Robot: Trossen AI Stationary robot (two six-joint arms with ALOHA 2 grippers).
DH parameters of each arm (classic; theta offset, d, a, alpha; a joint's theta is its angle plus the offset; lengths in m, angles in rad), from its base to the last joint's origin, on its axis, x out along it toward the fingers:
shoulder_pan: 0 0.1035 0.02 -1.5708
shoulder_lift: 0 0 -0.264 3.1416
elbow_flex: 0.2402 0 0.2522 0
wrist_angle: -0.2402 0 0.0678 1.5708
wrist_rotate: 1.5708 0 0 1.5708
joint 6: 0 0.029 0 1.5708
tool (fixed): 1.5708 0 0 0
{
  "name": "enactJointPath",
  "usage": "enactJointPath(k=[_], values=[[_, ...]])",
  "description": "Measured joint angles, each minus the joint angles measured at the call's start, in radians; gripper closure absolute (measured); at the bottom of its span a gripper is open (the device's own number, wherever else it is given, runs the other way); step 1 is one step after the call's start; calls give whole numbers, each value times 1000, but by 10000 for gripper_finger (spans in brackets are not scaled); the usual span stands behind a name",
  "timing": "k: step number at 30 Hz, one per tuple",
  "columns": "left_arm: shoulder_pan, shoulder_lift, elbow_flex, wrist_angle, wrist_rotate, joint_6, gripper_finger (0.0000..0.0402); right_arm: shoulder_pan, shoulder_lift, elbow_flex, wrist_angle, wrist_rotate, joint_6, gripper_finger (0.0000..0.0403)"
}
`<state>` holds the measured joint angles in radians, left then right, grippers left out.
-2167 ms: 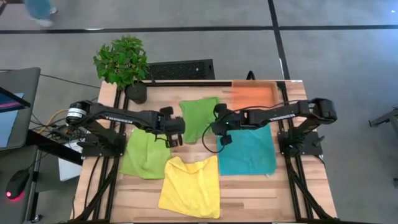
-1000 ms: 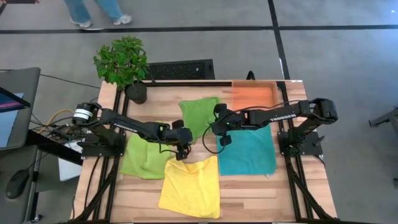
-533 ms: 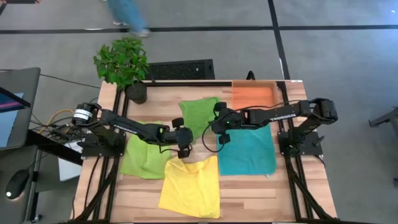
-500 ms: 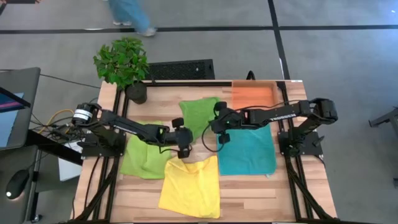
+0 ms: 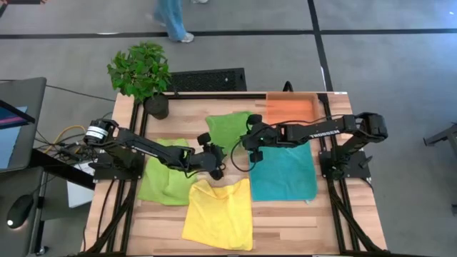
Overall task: Fold microfiber towels
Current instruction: Fold the green microfiber towel
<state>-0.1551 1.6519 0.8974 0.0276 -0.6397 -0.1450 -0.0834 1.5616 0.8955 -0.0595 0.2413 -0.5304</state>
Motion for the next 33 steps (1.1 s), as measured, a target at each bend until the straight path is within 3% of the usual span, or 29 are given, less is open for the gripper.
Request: enactJointPath(k=[7,13,18,33], values=[[-2,99,-1,113,-32,-17,279,0,0,0,38,2,-1,397],[-2,108,4,103,-135,-109,279,0,0,0,48,3,-19,397],[-4,117,4,99,-112,-204,279,-3,0,0,50,3,-19,397],[-2,118,4,-155,-106,-355,279,-18,0,0,58,7,-19,397]])
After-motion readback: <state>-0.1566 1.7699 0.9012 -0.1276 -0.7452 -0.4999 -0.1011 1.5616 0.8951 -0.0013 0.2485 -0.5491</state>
